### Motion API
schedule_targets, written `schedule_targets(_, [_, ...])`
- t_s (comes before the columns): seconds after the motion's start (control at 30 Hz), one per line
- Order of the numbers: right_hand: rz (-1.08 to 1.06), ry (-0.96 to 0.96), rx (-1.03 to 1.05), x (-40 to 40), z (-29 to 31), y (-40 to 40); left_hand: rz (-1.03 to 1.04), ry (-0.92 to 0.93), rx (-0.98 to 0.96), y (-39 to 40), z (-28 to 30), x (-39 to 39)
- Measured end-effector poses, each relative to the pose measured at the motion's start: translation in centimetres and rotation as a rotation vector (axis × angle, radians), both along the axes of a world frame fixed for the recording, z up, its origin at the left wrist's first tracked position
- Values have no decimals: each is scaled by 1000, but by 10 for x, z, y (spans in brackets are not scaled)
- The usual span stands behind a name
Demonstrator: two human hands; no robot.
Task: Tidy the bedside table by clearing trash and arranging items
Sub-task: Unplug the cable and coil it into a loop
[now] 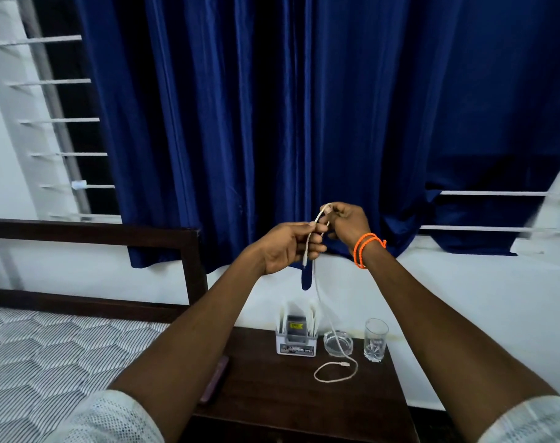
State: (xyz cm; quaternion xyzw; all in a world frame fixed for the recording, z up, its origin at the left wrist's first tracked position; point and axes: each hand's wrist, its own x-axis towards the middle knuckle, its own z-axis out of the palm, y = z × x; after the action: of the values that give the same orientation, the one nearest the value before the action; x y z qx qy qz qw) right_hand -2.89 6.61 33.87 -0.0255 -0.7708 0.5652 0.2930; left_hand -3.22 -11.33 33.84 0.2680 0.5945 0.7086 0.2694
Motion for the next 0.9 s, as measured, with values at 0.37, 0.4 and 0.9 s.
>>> schedule_targets(0.37, [288,-279,219,18,-14,-36,154,-70,491,12,16,-17])
schedule_targets(0.4, [326,-287,222,21,-15,-40,201,-46,500,13,17,-21])
schedule_targets(0.9, [247,-168,671,28,11,-29,397,989,-450,-25,-15,-64])
